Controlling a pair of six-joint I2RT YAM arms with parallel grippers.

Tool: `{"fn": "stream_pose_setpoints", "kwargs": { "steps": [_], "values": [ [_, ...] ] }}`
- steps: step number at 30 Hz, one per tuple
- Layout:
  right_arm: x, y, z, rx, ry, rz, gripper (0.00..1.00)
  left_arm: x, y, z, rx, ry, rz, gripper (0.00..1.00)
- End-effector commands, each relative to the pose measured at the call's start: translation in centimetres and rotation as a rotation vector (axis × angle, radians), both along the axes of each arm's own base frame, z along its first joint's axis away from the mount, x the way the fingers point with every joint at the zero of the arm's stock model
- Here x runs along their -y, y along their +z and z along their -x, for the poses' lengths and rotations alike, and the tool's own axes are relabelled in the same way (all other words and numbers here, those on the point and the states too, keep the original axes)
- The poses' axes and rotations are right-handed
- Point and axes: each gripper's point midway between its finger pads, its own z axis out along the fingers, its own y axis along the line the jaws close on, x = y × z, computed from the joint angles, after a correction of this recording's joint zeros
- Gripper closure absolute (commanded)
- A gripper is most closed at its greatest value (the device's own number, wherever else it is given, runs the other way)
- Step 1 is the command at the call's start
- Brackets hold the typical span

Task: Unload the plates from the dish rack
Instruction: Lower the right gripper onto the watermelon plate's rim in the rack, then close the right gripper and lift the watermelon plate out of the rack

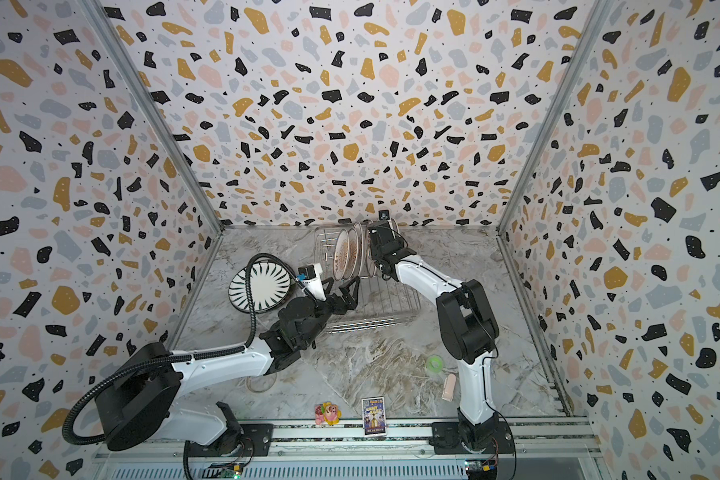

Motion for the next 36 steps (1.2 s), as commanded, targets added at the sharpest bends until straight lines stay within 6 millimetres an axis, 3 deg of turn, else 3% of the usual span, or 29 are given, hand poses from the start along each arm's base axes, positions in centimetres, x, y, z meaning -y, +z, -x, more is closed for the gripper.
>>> {"fn": "stream_pose_setpoints", "kwargs": {
  "steps": [1, 12, 36],
  "values": [
    [0.0, -0.2, -0.3, -0.007, -0.015, 0.017, 0.77, -0.5, 0.8, 0.3, 0.030, 0.013, 0.011, 0.00],
    [-0.4, -1.0, -0.2, -0.014, -0.006, 0.013, 0.79, -1.0, 0.6, 0.5, 0.028, 0.022, 0.018, 0.00],
    [-0.1, 6.6, 3.0, 0.177, -0.067, 0.071, 0.86, -2.3, 0.4, 0.8, 0.029, 0.060, 0.011, 0.00]
  ]
}}
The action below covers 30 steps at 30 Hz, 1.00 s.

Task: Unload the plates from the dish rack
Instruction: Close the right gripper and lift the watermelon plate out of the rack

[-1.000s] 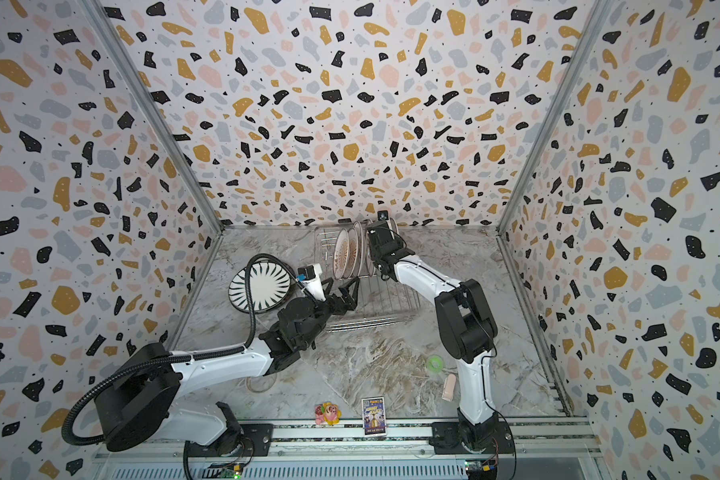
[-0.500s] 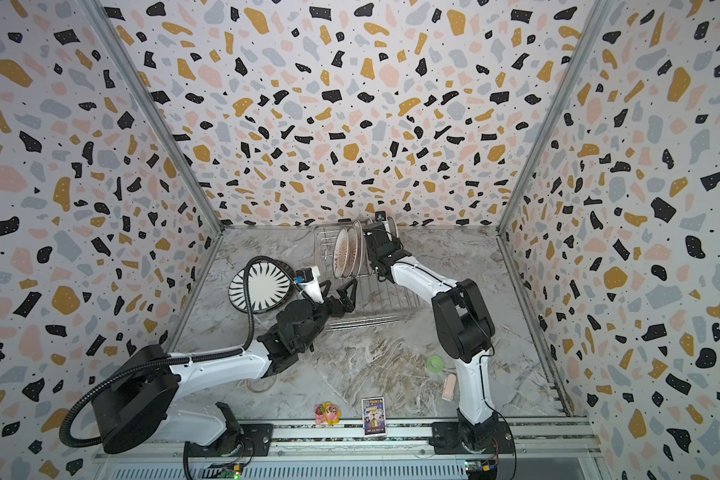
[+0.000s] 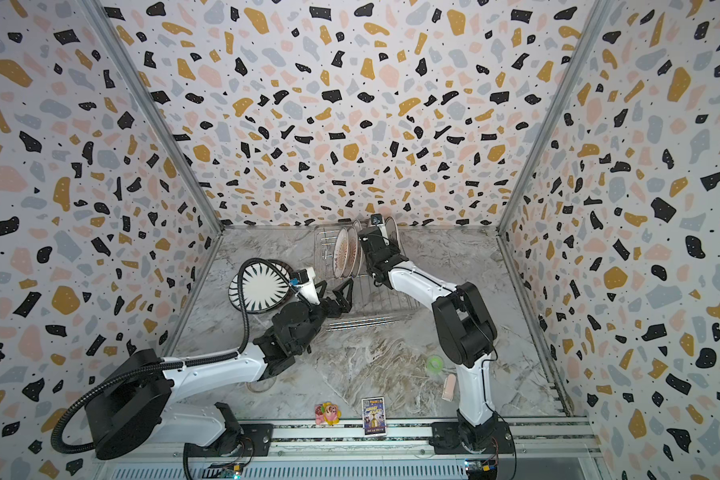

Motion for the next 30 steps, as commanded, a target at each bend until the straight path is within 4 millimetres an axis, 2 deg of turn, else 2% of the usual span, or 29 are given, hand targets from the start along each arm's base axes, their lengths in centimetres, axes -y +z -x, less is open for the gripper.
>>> {"fn": "stream_pose_setpoints", "kwargs": {
  "steps": [1, 12, 22, 30],
  "values": [
    [1.1, 5.9, 1.3, 0.111, -0.035, -0.016, 0.86, -0.4, 0.7, 0.2, 0.029, 0.014, 0.014, 0.00],
    [2.3, 9.0, 4.0, 0.170, -0.016, -0.079, 0.86, -0.4, 1.0, 0.8, 0.032, -0.015, 0.052, 0.00],
    [3.3, 10.5, 6.0, 0.191, 0.004, -0.138, 0.87, -0.4, 1.4, 1.2, 0.037, -0.031, 0.072, 0.00],
    [3.7, 11.2, 7.9, 0.185, 0.091, -0.269, 0.87, -0.5, 1.5, 1.4, 0.037, -0.040, 0.068, 0.00]
  ]
}}
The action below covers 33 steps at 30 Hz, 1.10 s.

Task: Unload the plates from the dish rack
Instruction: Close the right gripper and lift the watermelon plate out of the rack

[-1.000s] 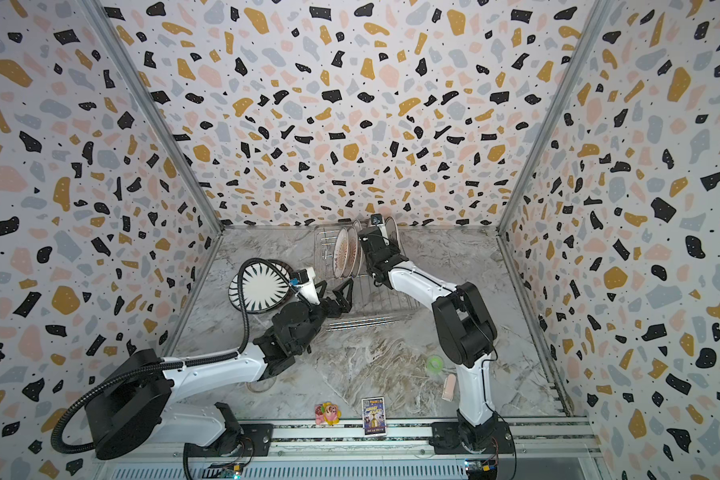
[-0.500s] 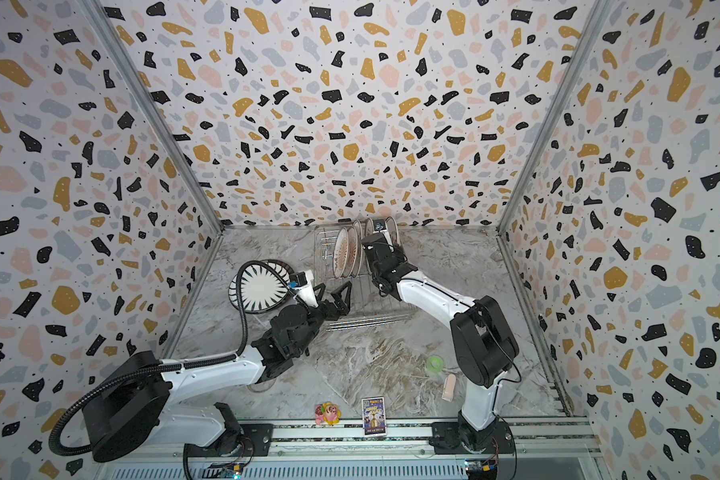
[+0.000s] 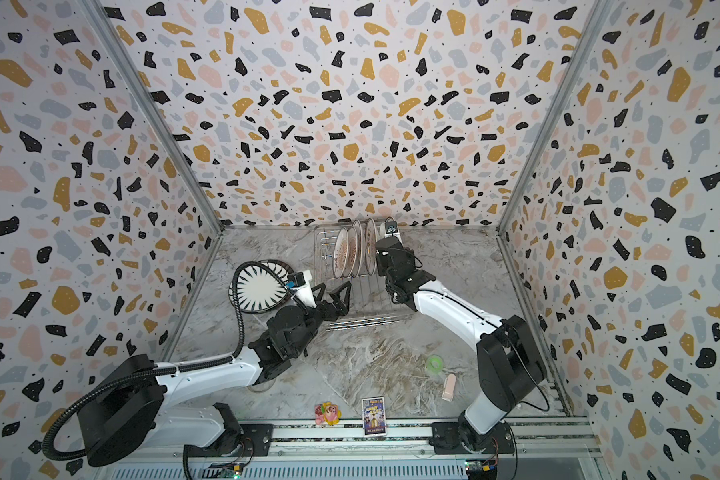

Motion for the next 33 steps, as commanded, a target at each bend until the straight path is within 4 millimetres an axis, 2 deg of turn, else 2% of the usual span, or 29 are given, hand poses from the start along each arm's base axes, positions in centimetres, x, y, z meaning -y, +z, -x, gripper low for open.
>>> {"fn": "stream_pose_setpoints", "kwargs": {
  "steps": [1, 14, 21, 25, 29, 33],
  "values": [
    [0.3, 6.6, 0.5, 0.154, 0.025, -0.190, 0.87, -0.1, 1.2, 0.5, 0.035, -0.012, 0.038, 0.00],
    [2.5, 7.2, 3.3, 0.159, 0.033, -0.270, 0.87, 0.3, 1.4, 0.7, 0.024, -0.036, 0.041, 0.00],
    [4.3, 7.5, 4.4, 0.142, 0.130, -0.435, 0.88, 0.0, 1.8, 1.4, 0.028, -0.058, 0.033, 0.00],
    [4.8, 7.5, 5.2, 0.143, 0.176, -0.499, 0.88, -0.1, 1.3, 1.3, 0.016, -0.053, 0.018, 0.00],
    [5.6, 7.5, 6.1, 0.141, 0.218, -0.561, 0.88, 0.9, 1.4, 1.8, 0.020, -0.113, 0.037, 0.00],
    [5.6, 7.7, 7.5, 0.135, 0.307, -0.641, 0.88, 1.9, 1.5, 2.4, 0.024, -0.177, 0.045, 0.00]
  ]
}}
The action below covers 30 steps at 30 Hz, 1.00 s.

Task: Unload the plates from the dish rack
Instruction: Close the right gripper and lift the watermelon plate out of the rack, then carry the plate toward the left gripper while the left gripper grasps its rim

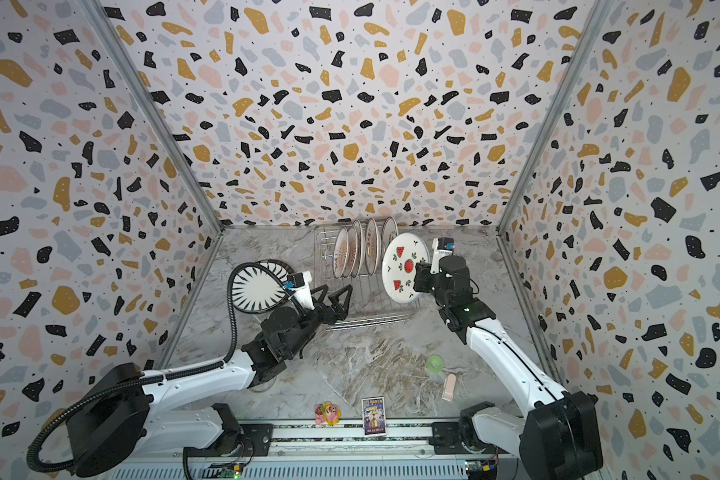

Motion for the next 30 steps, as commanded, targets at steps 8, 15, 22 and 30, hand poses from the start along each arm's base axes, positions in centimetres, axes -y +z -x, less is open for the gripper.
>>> {"fn": "stream_pose_setpoints", "kwargs": {
  "steps": [8, 15, 22, 30],
  "values": [
    [-1.8, 5.8, 3.3, 0.172, 0.280, -0.339, 0.88, 2.0, 1.0, 2.4, 0.016, -0.180, 0.057, 0.01],
    [-3.4, 5.1, 4.5, 0.155, 0.399, -0.421, 0.88, 3.4, 1.4, 4.4, 0.013, -0.323, 0.094, 0.00],
    [-4.5, 4.8, 5.5, 0.142, 0.496, -0.482, 0.88, 2.2, 0.1, 3.0, -0.031, -0.211, 0.102, 0.00],
    [-5.5, 4.5, 6.4, 0.127, 0.561, -0.517, 0.88, 2.6, 1.4, 2.7, -0.024, -0.224, 0.243, 0.09]
  ]
}}
